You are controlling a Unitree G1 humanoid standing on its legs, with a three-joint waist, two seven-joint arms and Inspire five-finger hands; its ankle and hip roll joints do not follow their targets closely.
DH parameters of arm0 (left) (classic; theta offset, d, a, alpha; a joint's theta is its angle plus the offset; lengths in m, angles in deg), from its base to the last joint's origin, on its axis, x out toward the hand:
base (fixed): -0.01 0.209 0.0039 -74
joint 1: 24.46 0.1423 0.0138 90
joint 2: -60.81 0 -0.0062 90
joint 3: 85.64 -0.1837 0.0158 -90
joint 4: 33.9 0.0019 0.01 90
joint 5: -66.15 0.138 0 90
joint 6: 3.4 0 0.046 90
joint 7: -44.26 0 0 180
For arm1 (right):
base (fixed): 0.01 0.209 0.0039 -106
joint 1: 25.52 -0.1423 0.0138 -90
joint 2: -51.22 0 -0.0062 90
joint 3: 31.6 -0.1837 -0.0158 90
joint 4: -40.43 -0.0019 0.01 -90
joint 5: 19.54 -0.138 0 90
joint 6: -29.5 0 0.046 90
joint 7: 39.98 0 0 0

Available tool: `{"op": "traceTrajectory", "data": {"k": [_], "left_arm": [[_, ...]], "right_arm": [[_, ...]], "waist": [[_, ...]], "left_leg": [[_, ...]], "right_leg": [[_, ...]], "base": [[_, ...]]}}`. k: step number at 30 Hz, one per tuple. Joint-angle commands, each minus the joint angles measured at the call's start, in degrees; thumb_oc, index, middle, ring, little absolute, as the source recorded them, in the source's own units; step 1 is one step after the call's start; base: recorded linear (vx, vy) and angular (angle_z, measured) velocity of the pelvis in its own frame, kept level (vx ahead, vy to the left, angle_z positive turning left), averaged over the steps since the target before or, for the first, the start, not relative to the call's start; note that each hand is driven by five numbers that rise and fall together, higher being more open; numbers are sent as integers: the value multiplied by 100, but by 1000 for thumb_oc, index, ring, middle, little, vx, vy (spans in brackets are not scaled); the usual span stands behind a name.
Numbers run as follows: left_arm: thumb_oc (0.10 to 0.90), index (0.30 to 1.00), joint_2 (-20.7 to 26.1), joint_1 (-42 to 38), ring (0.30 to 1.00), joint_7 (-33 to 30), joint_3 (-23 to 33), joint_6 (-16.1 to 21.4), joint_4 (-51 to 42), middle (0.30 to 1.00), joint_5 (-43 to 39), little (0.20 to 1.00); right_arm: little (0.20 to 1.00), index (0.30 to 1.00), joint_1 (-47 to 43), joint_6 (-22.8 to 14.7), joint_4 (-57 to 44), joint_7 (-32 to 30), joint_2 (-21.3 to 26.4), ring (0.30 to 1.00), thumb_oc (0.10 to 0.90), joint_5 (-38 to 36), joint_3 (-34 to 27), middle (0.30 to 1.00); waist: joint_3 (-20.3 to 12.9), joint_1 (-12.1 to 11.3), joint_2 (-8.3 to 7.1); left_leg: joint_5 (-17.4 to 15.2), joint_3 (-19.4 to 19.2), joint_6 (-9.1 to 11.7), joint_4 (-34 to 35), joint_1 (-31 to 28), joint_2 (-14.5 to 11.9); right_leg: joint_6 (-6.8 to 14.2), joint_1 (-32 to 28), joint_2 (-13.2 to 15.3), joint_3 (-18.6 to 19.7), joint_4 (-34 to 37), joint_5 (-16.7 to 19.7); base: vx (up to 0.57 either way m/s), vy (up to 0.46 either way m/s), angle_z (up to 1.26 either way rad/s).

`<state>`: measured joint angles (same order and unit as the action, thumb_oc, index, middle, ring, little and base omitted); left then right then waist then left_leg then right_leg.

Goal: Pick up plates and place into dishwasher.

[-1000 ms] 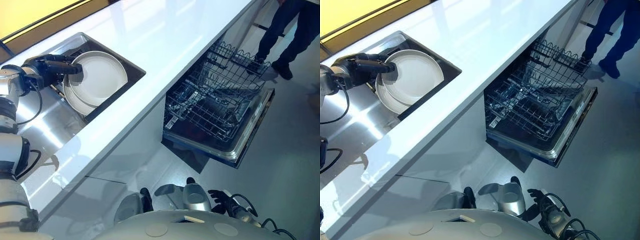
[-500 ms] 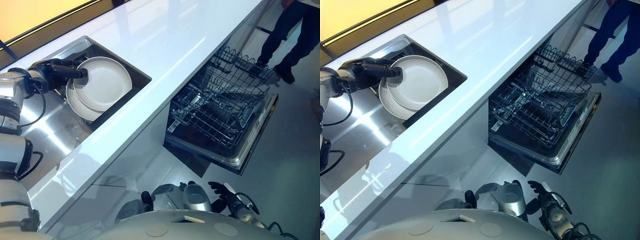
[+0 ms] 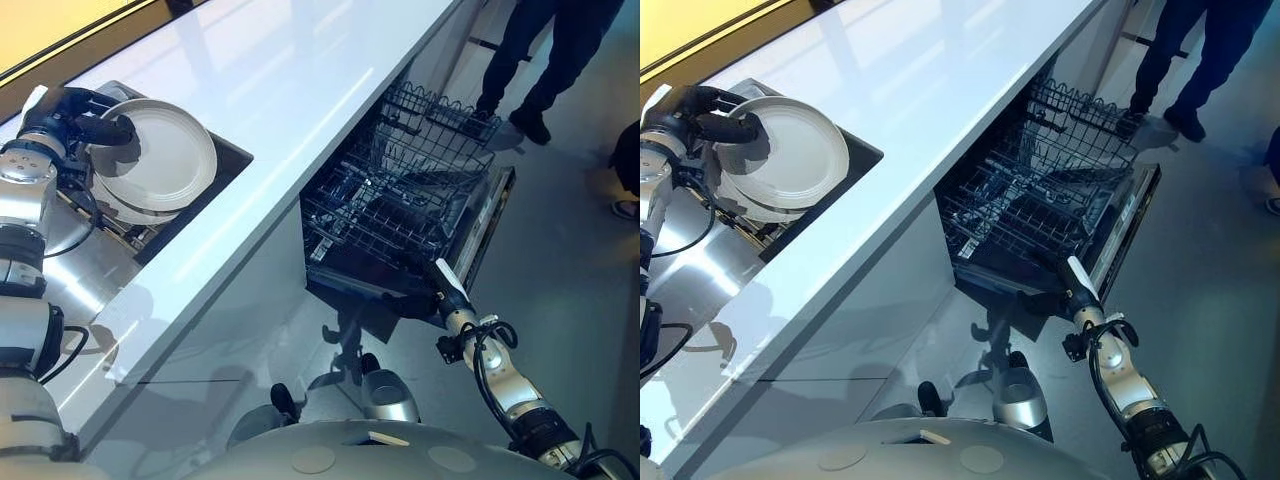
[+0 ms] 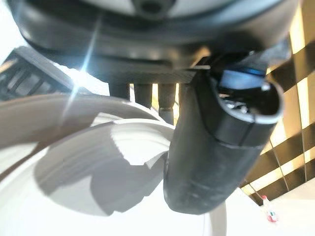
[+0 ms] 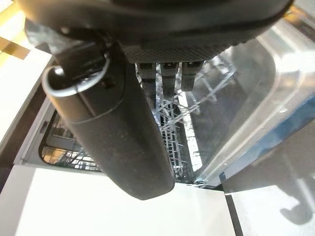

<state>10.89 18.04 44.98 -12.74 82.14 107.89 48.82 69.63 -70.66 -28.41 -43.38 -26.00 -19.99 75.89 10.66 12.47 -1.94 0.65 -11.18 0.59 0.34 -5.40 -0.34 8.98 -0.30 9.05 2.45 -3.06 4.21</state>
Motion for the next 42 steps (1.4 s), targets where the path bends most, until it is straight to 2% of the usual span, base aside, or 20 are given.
{"op": "traceTrajectory", "data": {"k": [1, 9, 17, 20, 21, 22, 23, 24, 25, 26, 27, 28, 29, 30, 31, 32, 33, 42], "left_arm": [[100, 300, 125, -329, 300, -644, 483, 667, -299, 300, 412, 200], [100, 300, 69, -332, 300, -758, 317, 551, -259, 300, 379, 200], [100, 300, 100, -356, 300, -1196, 102, 847, -269, 300, 1020, 200], [100, 300, 148, -342, 300, -1060, 7, 748, -303, 300, 1155, 200], [306, 476, 162, -318, 476, -924, -14, 642, -306, 476, 1157, 406], [418, 573, 164, -300, 573, -783, -54, 521, -298, 573, 1195, 518], [418, 573, 168, -300, 573, -696, -92, 455, -291, 573, 1216, 518], [336, 502, 167, -302, 502, -657, -110, 442, -277, 502, 1237, 436], [125, 321, 175, -326, 321, -559, -179, 387, -212, 321, 1317, 225], [215, 399, 197, -325, 399, -484, -219, 356, -173, 399, 1281, 315], [342, 507, 213, -319, 507, -431, -229, 333, -150, 507, 1250, 442], [410, 566, 221, -314, 566, -390, -230, 312, -132, 566, 1260, 510], [531, 669, 228, -318, 669, -337, -250, 271, -113, 669, 1248, 631], [542, 679, 236, -317, 679, -287, -269, 248, -96, 679, 1231, 642], [410, 566, 228, -305, 566, -267, -277, 217, -95, 566, 1244, 510], [339, 505, 229, -305, 505, -233, -291, 214, -73, 505, 1266, 439], [100, 300, 232, -295, 300, -190, -303, 237, -57, 300, 1245, 200], [100, 300, 276, -178, 300, -135, -306, 347, -104, 300, 1322, 200]], "right_arm": [[900, 900, -58, -178, -436, -93, 279, 900, 800, -96, -181, 900], [900, 900, 43, -236, -183, -81, 172, 900, 800, -79, 28, 900], [900, 900, 129, -420, -44, -223, 210, 900, 800, 37, 153, 900], [900, 900, 156, -403, -53, -224, 231, 900, 800, -25, 167, 900], [900, 900, 176, -402, -54, -235, 239, 900, 800, -31, 167, 900], [900, 900, 186, -397, -56, -232, 253, 900, 800, -43, 171, 900], [900, 900, 193, -397, -53, -221, 258, 900, 800, -38, 166, 900], [900, 900, 195, -386, -59, -208, 262, 900, 800, -33, 157, 900], [900, 900, 200, -357, -71, -196, 276, 900, 800, -18, 166, 900], [900, 900, 211, -346, -73, -182, 291, 900, 800, -22, 161, 900], [900, 900, 217, -336, -75, -174, 297, 900, 800, -17, 159, 900], [900, 900, 223, -323, -78, -172, 297, 900, 800, -11, 163, 900], [900, 900, 226, -323, -67, -173, 291, 900, 800, 5, 166, 900], [900, 900, 231, -331, -68, -160, 305, 900, 800, 9, 163, 900], [900, 900, 232, -332, -70, -158, 312, 900, 800, 12, 160, 900], [900, 900, 233, -322, -77, -159, 317, 900, 800, 11, 166, 900], [900, 900, 234, -326, -75, -156, 321, 900, 800, 19, 160, 900], [900, 900, 249, -406, -41, -225, 360, 900, 800, -47, 184, 900]], "waist": [[-321, 182, 333], [-308, 196, 319], [-307, 184, 260], [-306, 175, 246], [-308, 170, 248], [-305, 177, 251], [-302, 182, 255], [-300, 186, 257], [-294, 202, 264], [-294, 203, 270], [-291, 202, 275], [-287, 202, 278], [-282, 204, 282], [-271, 205, 278], [-266, 202, 277], [-264, 199, 274], [-255, 198, 274], [-225, 130, 248]], "left_leg": [[-536, -119, -366, 260, -184, 433], [-577, -239, -382, 198, -162, 414], [-570, -253, -370, 170, -136, 395], [-574, -255, -371, 157, -131, 391], [-575, -253, -372, 151, -127, 391], [-578, -260, -372, 150, -130, 388], [-578, -263, -372, 148, -133, 389], [-579, -260, -373, 145, -134, 391], [-583, -266, -372, 136, -137, 393], [-584, -267, -374, 127, -132, 396], [-586, -268, -376, 122, -129, 397], [-587, -270, -378, 116, -127, 398], [-589, -269, -381, 113, -124, 399], [-589, -276, -381, 108, -119, 396], [-586, -274, -380, 109, -115, 395], [-587, -272, -380, 105, -109, 394], [-585, -271, -383, 102, -104, 395], [-566, -228, -371, 38, -36, 385]], "right_leg": [[76, 477, -624, 186, -204, -60], [89, 442, -607, 156, -178, -117], [119, 459, -607, 104, -171, -95], [126, 467, -606, 88, -176, -90], [125, 472, -605, 78, -177, -98], [130, 481, -604, 75, -188, -98], [133, 486, -605, 71, -196, -99], [134, 490, -606, 71, -200, -99], [137, 497, -608, 77, -213, -104], [138, 493, -607, 76, -209, -112], [138, 493, -607, 75, -208, -114], [138, 496, -606, 72, -210, -116], [140, 499, -608, 72, -210, -116], [144, 502, -607, 66, -212, -116], [144, 501, -610, 65, -208, -121], [144, 496, -610, 62, -204, -129], [145, 498, -612, 61, -208, -131], [148, 491, -611, 10, -221, -162]], "base": [[-2, -28, -12], [2, -28, -4], [9, -41, 2], [0, 0, 0], [0, 0, 0], [0, 0, 0], [0, 0, 0], [30, 5, -1], [37, 8, -1], [42, 12, -3], [28, 7, -3], [0, 0, 0], [0, 0, 0], [0, 0, 0], [0, 0, 0], [0, 0, 0], [0, 0, 0], [3, -5, 2]]}}
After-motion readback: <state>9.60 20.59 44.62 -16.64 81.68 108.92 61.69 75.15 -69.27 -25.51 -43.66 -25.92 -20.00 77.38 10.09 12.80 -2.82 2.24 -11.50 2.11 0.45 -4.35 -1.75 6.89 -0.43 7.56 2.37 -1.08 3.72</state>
